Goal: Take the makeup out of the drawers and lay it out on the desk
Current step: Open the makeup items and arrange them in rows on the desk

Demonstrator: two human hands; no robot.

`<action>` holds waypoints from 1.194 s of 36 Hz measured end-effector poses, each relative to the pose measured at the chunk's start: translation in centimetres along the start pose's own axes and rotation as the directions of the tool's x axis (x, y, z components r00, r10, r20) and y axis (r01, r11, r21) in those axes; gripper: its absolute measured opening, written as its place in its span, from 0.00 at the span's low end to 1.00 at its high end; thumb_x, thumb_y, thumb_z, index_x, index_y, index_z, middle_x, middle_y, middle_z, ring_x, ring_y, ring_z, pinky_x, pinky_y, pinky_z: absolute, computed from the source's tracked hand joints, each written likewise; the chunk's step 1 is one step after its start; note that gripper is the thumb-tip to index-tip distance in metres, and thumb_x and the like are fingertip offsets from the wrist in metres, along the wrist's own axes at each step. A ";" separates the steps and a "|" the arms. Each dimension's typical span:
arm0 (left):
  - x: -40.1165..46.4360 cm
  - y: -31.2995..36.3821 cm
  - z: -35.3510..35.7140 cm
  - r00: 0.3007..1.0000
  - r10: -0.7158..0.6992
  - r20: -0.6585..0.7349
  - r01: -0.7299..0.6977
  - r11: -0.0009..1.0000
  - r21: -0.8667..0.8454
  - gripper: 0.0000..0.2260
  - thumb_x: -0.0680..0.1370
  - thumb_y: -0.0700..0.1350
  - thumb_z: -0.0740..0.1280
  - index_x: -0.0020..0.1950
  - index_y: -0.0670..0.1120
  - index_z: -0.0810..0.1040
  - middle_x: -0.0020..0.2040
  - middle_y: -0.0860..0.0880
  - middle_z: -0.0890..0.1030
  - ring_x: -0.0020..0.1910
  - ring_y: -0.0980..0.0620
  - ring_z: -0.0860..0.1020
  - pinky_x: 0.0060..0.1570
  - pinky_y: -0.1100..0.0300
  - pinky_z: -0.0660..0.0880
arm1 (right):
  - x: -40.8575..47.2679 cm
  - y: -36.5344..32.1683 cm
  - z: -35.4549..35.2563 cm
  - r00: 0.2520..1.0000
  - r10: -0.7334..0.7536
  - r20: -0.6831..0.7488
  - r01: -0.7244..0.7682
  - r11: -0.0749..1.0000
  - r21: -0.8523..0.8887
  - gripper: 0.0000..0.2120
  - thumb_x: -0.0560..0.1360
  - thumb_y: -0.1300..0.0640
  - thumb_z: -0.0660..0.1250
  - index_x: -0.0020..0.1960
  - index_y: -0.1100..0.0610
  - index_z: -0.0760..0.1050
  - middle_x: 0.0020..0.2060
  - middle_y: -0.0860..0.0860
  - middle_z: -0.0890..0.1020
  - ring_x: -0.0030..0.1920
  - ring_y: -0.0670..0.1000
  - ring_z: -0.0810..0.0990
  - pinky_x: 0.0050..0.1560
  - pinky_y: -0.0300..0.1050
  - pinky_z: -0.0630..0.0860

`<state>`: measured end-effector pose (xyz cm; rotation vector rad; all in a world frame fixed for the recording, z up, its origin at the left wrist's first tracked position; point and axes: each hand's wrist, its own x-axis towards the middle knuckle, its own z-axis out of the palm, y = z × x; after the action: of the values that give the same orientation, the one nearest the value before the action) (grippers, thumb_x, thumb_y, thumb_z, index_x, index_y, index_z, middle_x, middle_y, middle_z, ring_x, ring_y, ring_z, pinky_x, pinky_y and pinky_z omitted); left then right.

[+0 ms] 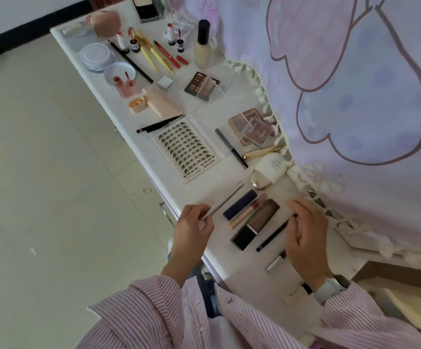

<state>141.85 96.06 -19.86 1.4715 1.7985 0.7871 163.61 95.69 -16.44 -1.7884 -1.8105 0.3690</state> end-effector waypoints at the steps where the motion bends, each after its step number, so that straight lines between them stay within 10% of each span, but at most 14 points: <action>1: -0.1 0.0 0.0 1.000 -0.002 -0.005 0.002 1.000 -0.001 0.09 0.74 0.35 0.68 0.53 0.41 0.80 0.46 0.49 0.77 0.39 0.64 0.73 0.44 0.80 0.67 | -1.2 0.4 -0.8 0.999 0.028 -0.036 -0.028 1.000 -0.011 0.17 0.76 0.59 0.53 0.59 0.64 0.74 0.56 0.58 0.76 0.60 0.54 0.71 0.64 0.43 0.61; 7: -0.4 0.4 0.5 0.999 -0.024 -0.025 0.024 1.000 0.002 0.09 0.75 0.36 0.67 0.54 0.41 0.79 0.49 0.48 0.77 0.42 0.58 0.73 0.43 0.82 0.64 | -8.7 2.3 -0.3 0.949 0.314 0.014 -0.305 0.932 -0.198 0.24 0.74 0.54 0.49 0.64 0.61 0.72 0.63 0.59 0.74 0.65 0.55 0.66 0.68 0.67 0.57; 26: -1.2 1.5 0.1 0.998 0.061 0.002 -0.061 0.995 0.082 0.09 0.75 0.34 0.66 0.55 0.38 0.78 0.50 0.41 0.78 0.43 0.51 0.74 0.45 0.62 0.69 | -10.1 2.0 0.7 0.940 0.261 -0.221 -0.295 0.946 -0.133 0.16 0.74 0.60 0.53 0.57 0.57 0.75 0.59 0.56 0.77 0.65 0.54 0.69 0.71 0.61 0.52; 43: -3.0 1.7 -0.6 1.000 0.020 -0.004 -0.020 0.998 0.062 0.09 0.76 0.35 0.65 0.55 0.39 0.78 0.49 0.44 0.76 0.43 0.50 0.75 0.45 0.61 0.69 | -5.8 0.6 5.8 0.937 0.336 -0.093 -0.343 0.937 -0.065 0.16 0.76 0.60 0.51 0.62 0.62 0.68 0.61 0.63 0.74 0.64 0.58 0.65 0.68 0.64 0.58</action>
<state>142.71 93.43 -17.81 1.5303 1.8290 0.7512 160.55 91.20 -22.59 -2.1467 -1.4773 0.3538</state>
